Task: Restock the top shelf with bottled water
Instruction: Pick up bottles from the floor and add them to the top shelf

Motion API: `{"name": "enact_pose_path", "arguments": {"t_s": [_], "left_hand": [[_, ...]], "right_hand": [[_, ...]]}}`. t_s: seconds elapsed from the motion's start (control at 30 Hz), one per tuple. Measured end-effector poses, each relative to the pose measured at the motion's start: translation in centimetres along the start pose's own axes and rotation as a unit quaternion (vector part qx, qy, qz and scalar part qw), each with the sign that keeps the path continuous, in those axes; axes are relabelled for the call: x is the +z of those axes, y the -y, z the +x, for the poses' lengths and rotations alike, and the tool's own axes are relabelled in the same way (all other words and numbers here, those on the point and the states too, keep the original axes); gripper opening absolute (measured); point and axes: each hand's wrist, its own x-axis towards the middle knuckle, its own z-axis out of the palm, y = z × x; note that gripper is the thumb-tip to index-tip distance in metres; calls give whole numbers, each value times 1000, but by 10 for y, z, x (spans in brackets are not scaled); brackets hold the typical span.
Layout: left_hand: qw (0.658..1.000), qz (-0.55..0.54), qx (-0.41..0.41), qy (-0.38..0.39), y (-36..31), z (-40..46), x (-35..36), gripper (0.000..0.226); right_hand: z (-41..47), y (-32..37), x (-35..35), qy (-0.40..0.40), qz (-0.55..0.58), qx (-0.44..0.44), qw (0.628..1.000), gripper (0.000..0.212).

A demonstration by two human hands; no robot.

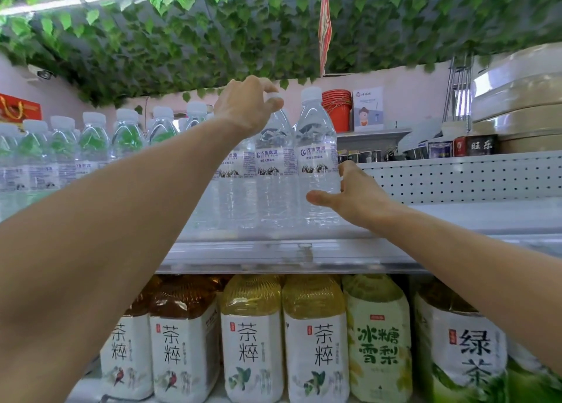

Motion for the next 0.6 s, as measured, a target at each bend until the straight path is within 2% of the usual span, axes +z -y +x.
{"name": "enact_pose_path", "arguments": {"t_s": [0.1,0.3,0.47,0.6], "left_hand": [[1000,27,7,-8,2,-3,0,40],[999,46,12,-8,-3,-9,1,43],[996,84,11,-3,-6,-16,2,54],[997,37,39,-61,-22,-62,5,57]], "right_hand": [[2,1,2,5,4,-5,1000,76],[6,3,4,21,13,4,1000,79],[-1,9,-5,42,-33,13,998,82],[-34,4,-21,-22,-101,-43,994,78]]}}
